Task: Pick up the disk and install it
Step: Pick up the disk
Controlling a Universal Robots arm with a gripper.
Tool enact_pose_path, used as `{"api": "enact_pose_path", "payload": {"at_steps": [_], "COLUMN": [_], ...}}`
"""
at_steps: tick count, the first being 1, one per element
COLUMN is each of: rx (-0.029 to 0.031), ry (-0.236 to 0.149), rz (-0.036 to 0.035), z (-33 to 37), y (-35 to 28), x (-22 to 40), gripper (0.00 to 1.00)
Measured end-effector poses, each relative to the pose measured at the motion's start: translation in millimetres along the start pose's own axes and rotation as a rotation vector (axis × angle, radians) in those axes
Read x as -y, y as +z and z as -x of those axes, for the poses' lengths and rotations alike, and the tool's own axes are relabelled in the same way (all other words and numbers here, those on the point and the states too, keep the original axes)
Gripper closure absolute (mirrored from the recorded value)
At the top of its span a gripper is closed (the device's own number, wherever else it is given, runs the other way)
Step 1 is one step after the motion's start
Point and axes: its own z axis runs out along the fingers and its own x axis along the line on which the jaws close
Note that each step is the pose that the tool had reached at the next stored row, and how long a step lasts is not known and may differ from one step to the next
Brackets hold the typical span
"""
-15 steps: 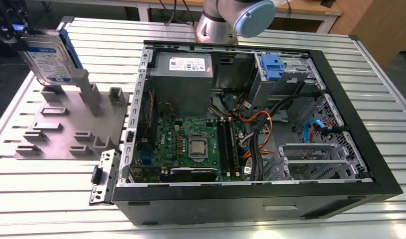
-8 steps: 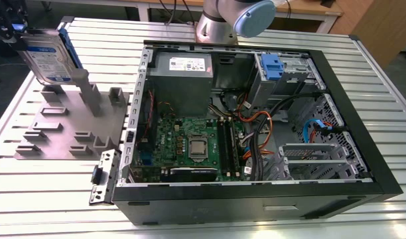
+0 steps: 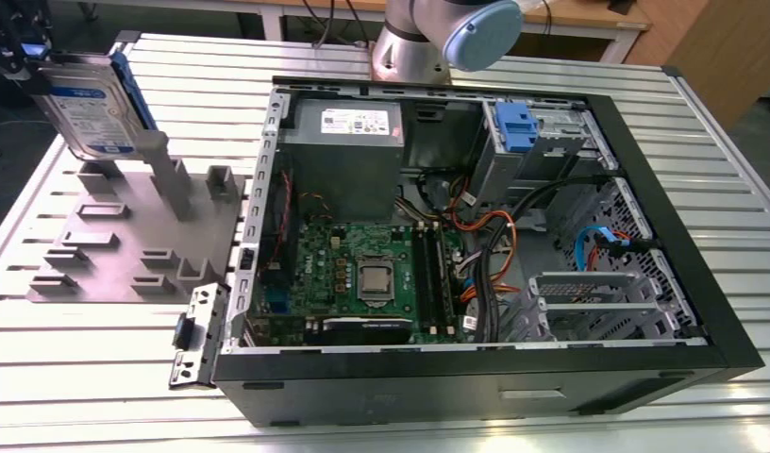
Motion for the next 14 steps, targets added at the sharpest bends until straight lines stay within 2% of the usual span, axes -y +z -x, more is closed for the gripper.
{"api": "enact_pose_path", "payload": {"at_steps": [14], "rx": [0.0], "ry": [0.0], "rz": [-0.0001], "z": [0.2], "y": [-3.6], "x": [-0.1], "gripper": [0.63]}}
